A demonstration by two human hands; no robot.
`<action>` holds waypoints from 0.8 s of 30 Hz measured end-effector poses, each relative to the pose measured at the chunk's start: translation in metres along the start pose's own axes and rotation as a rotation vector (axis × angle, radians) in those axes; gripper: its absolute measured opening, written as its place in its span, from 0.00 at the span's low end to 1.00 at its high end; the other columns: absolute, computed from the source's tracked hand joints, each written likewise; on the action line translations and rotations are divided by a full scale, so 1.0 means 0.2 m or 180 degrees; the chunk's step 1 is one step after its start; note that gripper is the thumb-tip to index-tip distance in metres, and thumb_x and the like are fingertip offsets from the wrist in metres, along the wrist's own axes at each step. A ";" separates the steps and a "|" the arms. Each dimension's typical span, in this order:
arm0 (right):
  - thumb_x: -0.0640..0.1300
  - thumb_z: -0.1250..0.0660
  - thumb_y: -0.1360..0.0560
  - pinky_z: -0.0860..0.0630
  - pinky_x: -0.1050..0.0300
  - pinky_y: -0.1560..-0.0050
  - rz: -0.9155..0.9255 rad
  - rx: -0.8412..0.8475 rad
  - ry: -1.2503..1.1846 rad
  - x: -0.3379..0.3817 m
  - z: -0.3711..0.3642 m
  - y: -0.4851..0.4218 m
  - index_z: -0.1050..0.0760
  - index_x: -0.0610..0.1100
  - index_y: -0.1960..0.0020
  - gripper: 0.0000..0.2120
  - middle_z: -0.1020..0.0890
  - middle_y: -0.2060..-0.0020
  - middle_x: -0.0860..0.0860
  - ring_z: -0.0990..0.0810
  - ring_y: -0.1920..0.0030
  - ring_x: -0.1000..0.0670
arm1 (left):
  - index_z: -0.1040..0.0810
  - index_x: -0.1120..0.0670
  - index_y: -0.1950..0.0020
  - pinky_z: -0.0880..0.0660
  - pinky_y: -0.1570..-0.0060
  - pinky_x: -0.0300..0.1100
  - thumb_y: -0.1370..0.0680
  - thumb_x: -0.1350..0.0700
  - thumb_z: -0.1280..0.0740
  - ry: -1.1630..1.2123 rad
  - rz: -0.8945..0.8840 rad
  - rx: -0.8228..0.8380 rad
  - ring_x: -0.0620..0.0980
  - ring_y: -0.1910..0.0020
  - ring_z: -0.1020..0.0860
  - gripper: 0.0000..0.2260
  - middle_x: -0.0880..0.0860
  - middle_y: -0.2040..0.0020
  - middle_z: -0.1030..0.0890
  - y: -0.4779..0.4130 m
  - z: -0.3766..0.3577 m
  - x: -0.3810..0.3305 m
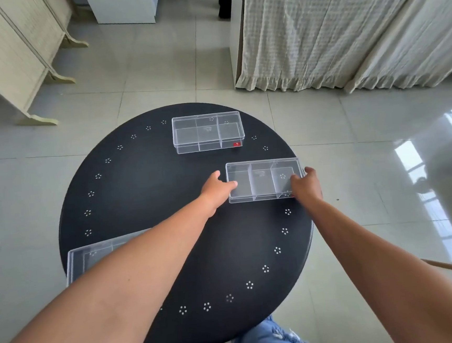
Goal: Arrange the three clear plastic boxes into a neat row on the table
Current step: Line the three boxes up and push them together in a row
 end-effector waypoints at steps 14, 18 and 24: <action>0.40 0.44 0.27 0.31 0.57 0.63 0.0265 0.0283 -0.0303 0.15 -0.28 0.19 0.25 0.46 0.38 0.19 0.18 0.54 0.48 0.22 0.57 0.45 | 0.19 0.49 0.39 0.22 0.42 0.48 0.26 0.58 0.37 0.0242 -0.0230 -0.0510 0.52 0.45 0.18 0.17 0.49 0.45 0.15 0.09 0.34 0.06; 0.37 0.43 0.28 0.30 0.58 0.66 0.0471 0.0501 -0.0433 0.30 -0.52 0.38 0.23 0.44 0.44 0.17 0.18 0.58 0.49 0.22 0.62 0.47 | 0.18 0.49 0.41 0.22 0.48 0.47 0.28 0.55 0.37 0.0191 -0.0223 -0.0885 0.54 0.53 0.19 0.18 0.51 0.46 0.15 0.15 0.67 0.17; 0.39 0.43 0.27 0.22 0.53 0.54 0.0587 0.0903 -0.0516 0.50 -0.91 0.64 0.24 0.47 0.40 0.18 0.17 0.54 0.50 0.18 0.55 0.46 | 0.18 0.50 0.45 0.22 0.50 0.46 0.25 0.58 0.36 0.0222 -0.0182 -0.1360 0.51 0.58 0.23 0.13 0.51 0.54 0.17 0.26 1.14 0.35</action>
Point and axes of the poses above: each hand's wrist, its own y-axis away from the middle knuckle, its own z-axis out of the back of the hand, x = y × z, the point moved 5 cm from there along -y, towards the middle knuckle
